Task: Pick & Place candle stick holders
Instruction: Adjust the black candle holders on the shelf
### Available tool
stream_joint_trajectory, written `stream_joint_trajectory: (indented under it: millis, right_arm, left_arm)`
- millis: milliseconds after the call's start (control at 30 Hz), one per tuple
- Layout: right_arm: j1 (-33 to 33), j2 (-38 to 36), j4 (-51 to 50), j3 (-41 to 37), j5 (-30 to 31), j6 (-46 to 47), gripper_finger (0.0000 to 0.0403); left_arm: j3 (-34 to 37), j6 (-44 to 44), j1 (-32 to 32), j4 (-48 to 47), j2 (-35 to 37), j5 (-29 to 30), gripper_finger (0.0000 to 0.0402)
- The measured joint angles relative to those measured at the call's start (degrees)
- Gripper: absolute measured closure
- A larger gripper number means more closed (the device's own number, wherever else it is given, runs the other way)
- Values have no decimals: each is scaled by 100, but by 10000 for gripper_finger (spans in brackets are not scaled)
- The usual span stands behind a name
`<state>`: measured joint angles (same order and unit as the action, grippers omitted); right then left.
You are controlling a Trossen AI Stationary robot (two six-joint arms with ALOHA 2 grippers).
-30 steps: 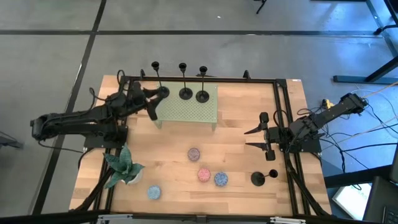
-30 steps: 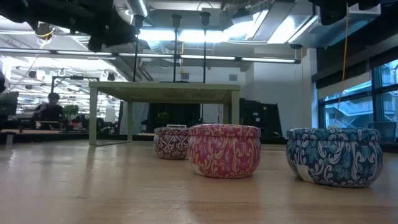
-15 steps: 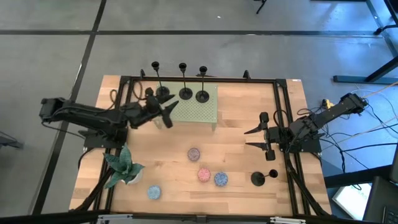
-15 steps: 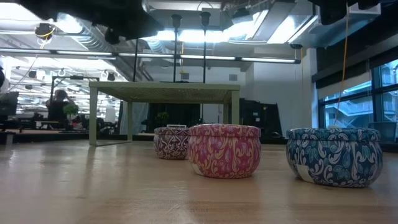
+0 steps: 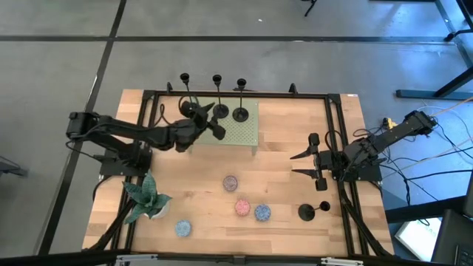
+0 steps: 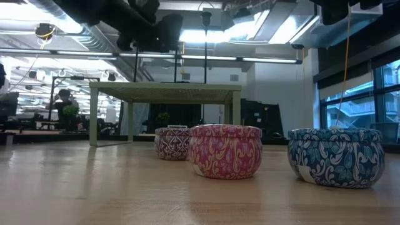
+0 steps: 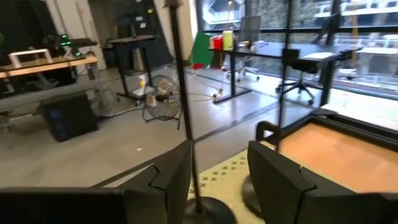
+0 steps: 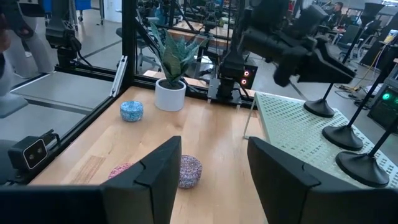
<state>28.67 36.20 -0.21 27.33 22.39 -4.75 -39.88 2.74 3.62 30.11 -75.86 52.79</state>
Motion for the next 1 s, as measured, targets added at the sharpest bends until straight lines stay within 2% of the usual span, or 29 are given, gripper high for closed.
stream_joint_trajectory:
  millis: [200,533,767,1000]
  right_arm:
    - [0,1,0,0,-1,-21,214]
    - [0,1,-2,0,-13,-42,214]
    - [0,1,-2,0,-13,-166,214]
    - [0,1,-2,0,-13,-170,214]
  left_arm:
    - [-28,122,349,313,-230,-375,249]
    - [-26,208,707,331,-293,-547,249]
    - [-26,413,968,356,-292,-1113,249]
    - [-26,416,1019,356,-292,-1196,249]
